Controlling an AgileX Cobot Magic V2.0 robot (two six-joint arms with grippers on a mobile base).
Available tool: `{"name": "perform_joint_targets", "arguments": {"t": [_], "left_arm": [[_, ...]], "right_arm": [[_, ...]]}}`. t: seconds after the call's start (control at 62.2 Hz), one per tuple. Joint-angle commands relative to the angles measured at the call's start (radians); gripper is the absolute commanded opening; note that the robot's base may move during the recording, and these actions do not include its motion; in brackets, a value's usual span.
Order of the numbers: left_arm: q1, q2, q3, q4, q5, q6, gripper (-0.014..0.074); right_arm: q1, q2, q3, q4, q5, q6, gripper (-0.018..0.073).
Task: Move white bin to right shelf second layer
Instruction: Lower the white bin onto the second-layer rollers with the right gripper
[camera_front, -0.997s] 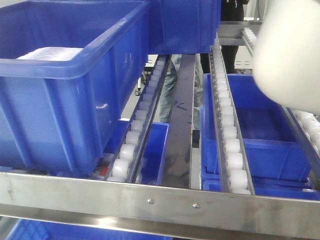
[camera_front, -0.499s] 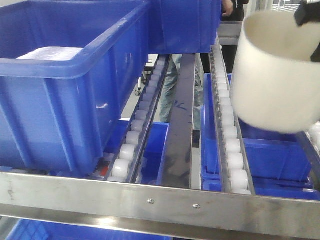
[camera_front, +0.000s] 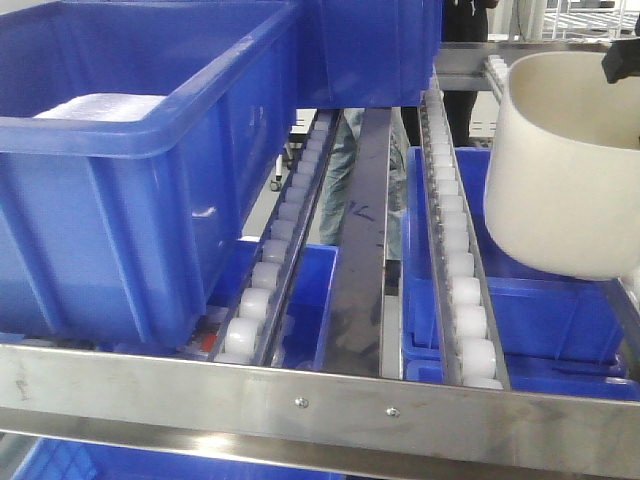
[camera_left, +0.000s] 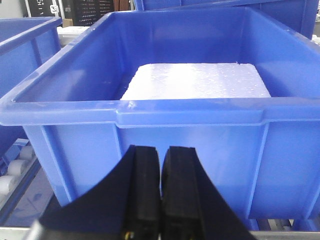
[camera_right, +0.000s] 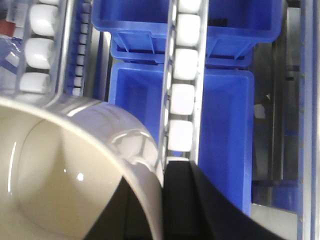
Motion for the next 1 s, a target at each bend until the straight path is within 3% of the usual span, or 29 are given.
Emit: {"name": "perform_joint_targets", "arguments": {"t": [0.0, 0.981], "left_arm": [[-0.008, -0.014, 0.037, -0.005, -0.086, -0.004, 0.0085], [-0.008, -0.014, 0.037, -0.005, -0.086, -0.004, 0.0085]], "right_arm": [[-0.005, -0.016, -0.040, -0.009, -0.073, 0.001, 0.0057], [-0.005, 0.070, -0.039, -0.017, -0.061, 0.001, 0.0062]]}}
